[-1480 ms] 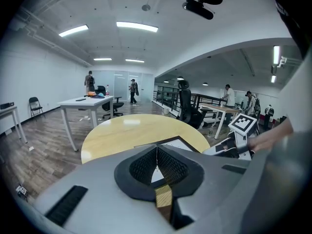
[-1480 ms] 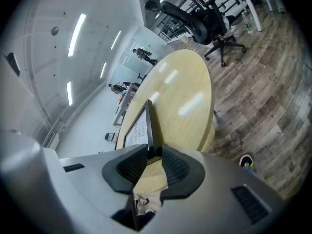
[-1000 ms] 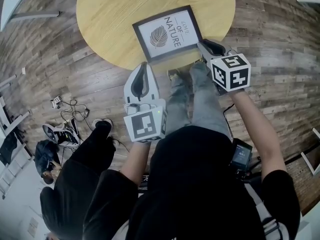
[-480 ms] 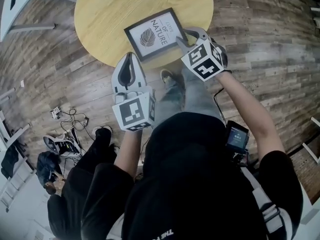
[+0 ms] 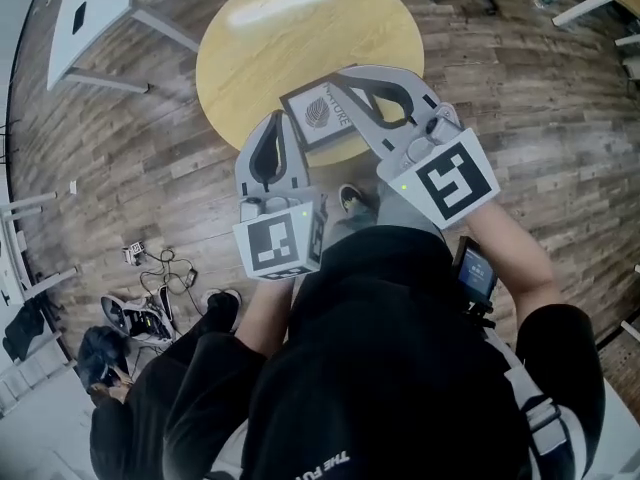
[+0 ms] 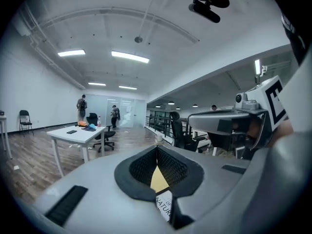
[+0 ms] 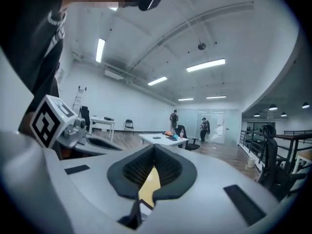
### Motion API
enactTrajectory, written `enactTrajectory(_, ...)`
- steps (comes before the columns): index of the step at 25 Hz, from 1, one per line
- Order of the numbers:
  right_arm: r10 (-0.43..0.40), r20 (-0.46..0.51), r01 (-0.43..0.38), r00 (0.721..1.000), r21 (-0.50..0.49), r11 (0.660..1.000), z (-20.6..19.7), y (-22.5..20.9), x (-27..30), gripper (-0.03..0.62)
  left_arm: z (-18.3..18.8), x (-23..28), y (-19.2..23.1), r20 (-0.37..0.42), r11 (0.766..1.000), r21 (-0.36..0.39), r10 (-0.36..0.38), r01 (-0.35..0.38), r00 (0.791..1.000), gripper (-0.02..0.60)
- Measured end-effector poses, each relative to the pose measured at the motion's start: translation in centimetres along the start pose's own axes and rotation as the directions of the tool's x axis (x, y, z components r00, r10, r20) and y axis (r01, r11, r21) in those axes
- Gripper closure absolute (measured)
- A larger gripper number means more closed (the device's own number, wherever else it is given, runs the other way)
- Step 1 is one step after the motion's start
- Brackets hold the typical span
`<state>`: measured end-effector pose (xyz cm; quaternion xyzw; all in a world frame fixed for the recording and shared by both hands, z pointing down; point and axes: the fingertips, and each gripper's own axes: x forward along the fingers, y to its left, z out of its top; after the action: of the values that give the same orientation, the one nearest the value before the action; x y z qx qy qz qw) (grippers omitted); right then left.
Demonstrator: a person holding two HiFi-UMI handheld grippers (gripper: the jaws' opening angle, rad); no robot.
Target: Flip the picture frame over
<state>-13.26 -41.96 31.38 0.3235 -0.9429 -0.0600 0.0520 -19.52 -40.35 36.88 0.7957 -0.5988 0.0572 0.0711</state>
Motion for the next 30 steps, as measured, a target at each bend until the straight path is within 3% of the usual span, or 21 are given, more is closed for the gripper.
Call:
enactTrajectory(3,-0.030,0.043,0.028,0.999,0.056,0.998,3.0,-0.6,-2.0,0.576,2.9,-0.7,-0.7,0.030,1.000,-0.025,-0.004,0.004,1.000,0.558)
enactTrajectory(6,-0.085,0.040,0.083,0.996,0.030,0.996,3.6,-1.5,-3.8,0.576,4.4,-1.7,-1.4,0.049,1.000,-0.026,-0.007,0.008,0.999,0.558)
enactTrajectory(11,-0.173,0.015,0.171,0.985,0.093,0.981,3.6,-2.4,-6.3,0.576,6.3,-3.6,-2.5,0.072,1.000,-0.014,-0.023,0.024,0.997,0.558)
enactTrajectory(18,-0.205,0.026,0.201,0.978,0.122,0.972,4.3,-3.5,-8.1,0.576,7.4,-4.0,-3.4,0.082,0.999,0.016,-0.051,0.050,0.995,0.558)
enactTrajectory(30,-0.231,0.011,0.230,0.973,0.071,0.971,4.1,-4.2,-8.1,0.576,7.5,-3.7,-3.1,0.096,0.997,0.019,-0.071,0.070,0.993,0.558)
